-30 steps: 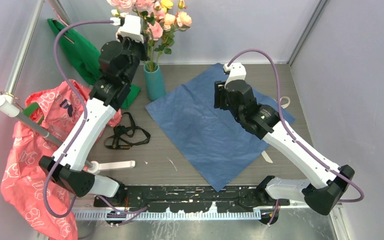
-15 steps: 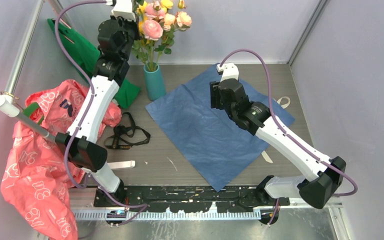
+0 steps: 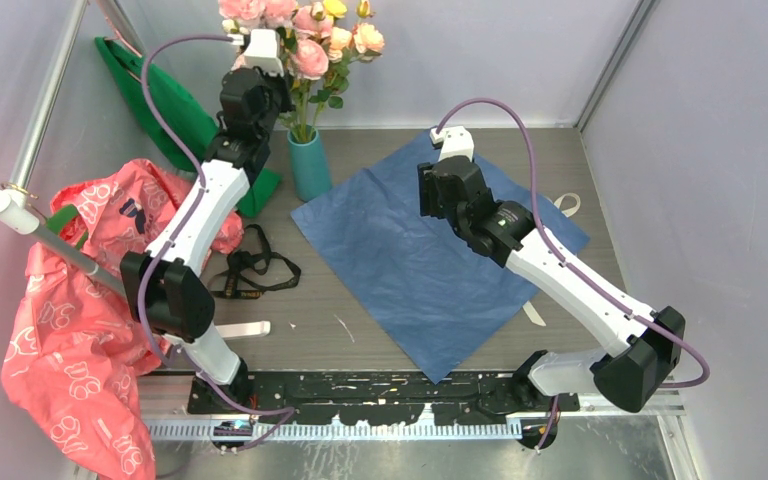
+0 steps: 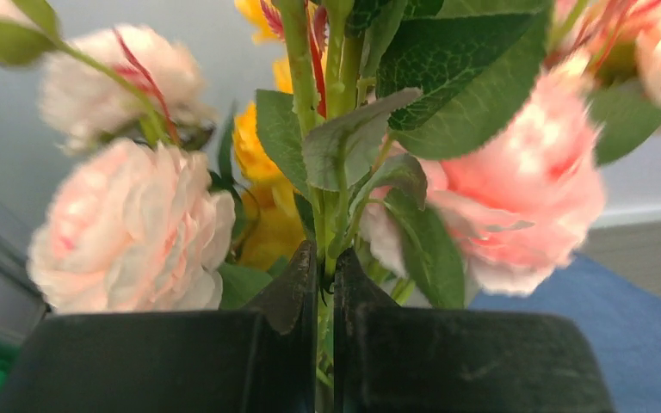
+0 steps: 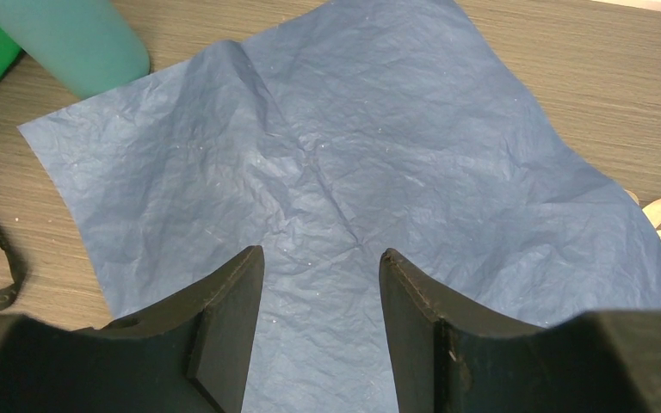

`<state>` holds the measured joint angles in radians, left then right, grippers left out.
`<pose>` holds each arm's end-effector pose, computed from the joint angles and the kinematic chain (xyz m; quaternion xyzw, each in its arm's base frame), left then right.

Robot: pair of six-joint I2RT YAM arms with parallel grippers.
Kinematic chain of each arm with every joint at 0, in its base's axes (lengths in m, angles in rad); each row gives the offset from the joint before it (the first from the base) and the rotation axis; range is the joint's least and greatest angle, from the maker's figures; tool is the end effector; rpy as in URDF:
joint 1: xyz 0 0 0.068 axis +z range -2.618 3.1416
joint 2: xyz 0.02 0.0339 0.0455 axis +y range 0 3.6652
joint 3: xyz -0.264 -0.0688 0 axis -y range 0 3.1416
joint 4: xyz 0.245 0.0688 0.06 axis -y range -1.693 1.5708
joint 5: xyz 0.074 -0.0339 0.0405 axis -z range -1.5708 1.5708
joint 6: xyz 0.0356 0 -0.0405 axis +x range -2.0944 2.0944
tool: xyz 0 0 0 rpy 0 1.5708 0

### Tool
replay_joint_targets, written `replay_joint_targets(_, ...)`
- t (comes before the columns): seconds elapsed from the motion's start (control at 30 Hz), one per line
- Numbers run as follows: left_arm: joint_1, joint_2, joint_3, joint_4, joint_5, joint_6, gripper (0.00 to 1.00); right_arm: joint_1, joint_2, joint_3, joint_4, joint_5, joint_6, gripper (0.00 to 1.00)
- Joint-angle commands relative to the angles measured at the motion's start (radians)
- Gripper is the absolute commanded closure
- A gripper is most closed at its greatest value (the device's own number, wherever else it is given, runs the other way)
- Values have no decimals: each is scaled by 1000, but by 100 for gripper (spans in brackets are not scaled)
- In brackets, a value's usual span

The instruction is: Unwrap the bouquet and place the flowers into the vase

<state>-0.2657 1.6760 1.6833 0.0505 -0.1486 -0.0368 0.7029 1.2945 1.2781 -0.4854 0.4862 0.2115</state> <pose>0.3886 -0.1003 0.4441 0.0245 0.6862 -0.0589 0.7246 0.2293 0.1724 0.3727 -0.0842 0.8400 0.0324 0.5351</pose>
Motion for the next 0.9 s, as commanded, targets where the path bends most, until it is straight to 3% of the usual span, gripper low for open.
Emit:
replay_joint_targets(0.0,7,-20,-67,104,-17,-45,100,-5,-9,7,51,18,-9,43)
replay_joint_targets(0.23,8,0,-186,170,-10,-95,98,-7,-6,10,48,15,-15,43)
replay_joint_targets(0.4,8,-65,-215,188,-14,-110,32,-10,-4,5,51,13,-13,43)
replay_joint_targets(0.47,7,-96,-197,130,6,-124,17,-10,-3,6,52,6,-11,43)
replay_joint_targets(0.53,6,-128,-156,17,49,-139,9,-10,0,8,52,0,-8,43)
replay_joint_targets(0.6,6,-164,-123,-109,92,-163,6,-10,9,10,55,1,-7,43)
replay_joint_targets(0.73,5,-249,-142,-193,201,-205,2,-12,50,30,45,-9,8,43)
replay_joint_targets(0.87,-11,-323,-154,-298,256,-213,1,-10,72,36,52,-48,29,26)
